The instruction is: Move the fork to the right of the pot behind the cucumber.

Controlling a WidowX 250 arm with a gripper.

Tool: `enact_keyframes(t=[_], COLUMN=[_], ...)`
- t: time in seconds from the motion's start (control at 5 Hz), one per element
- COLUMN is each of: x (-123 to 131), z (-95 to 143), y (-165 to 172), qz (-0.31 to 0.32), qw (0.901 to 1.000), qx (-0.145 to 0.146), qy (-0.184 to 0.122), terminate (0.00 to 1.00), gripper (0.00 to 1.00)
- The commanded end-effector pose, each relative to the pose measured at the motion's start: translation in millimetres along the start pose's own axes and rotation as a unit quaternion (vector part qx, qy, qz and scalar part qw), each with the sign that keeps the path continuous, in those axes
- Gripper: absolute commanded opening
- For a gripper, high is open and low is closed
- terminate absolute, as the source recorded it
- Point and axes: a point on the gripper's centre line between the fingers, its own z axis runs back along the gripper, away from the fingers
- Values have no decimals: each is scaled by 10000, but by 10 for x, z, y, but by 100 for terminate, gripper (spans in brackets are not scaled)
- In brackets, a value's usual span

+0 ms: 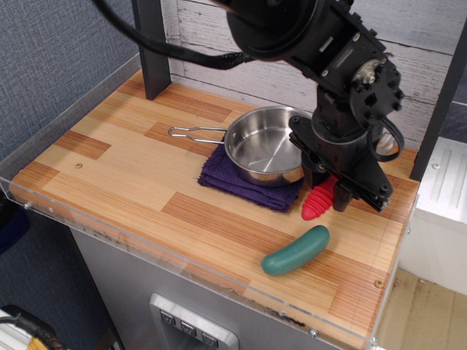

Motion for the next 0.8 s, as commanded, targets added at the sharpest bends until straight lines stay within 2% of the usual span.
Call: enact_keyframes(t=[0.0,0.4,0.6], x=[-1,-75,-91], z=[-144,-373,-325], y=[85,-17,-13], qz=[-94,-204,-142], qw=[10000,9995,9992], qx=[0,-79,-139], qy=[-20,208,354], terminate=[0,0,0], gripper=[0,0,100])
